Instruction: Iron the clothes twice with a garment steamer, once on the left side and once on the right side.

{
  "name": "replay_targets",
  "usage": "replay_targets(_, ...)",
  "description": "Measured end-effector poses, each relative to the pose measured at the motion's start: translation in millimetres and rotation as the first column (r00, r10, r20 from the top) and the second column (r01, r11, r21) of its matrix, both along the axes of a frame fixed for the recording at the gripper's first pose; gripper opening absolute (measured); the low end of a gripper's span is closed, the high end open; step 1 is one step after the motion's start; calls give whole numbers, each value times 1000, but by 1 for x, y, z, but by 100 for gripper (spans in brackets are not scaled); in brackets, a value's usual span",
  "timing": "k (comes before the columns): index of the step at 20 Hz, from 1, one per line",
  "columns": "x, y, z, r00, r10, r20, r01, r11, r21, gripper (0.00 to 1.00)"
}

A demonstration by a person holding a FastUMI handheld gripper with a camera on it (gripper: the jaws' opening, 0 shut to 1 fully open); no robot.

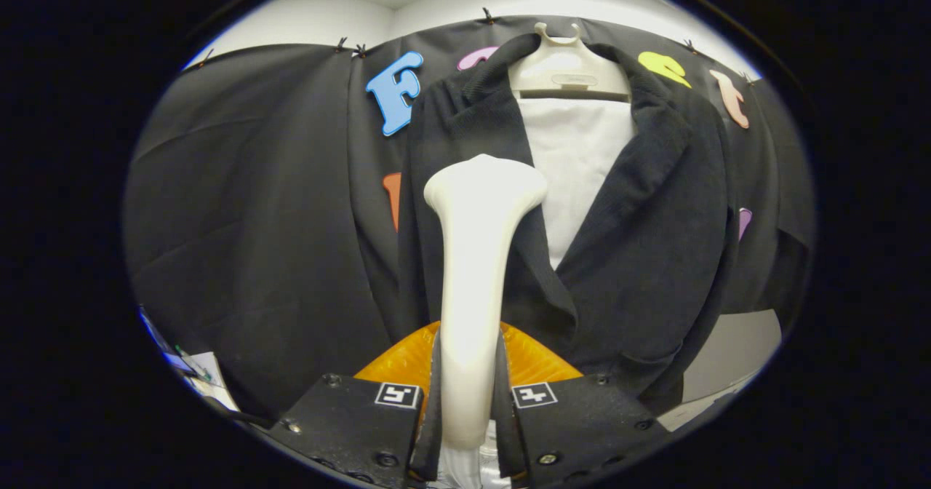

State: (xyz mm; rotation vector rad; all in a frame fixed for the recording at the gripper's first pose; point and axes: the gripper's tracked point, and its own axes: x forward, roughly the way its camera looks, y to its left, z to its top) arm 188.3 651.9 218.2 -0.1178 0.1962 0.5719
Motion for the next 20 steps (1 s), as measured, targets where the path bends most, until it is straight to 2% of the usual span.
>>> replay_targets(20, -10, -25, -83, 994, -15, -105, 8, 998, -64, 33)
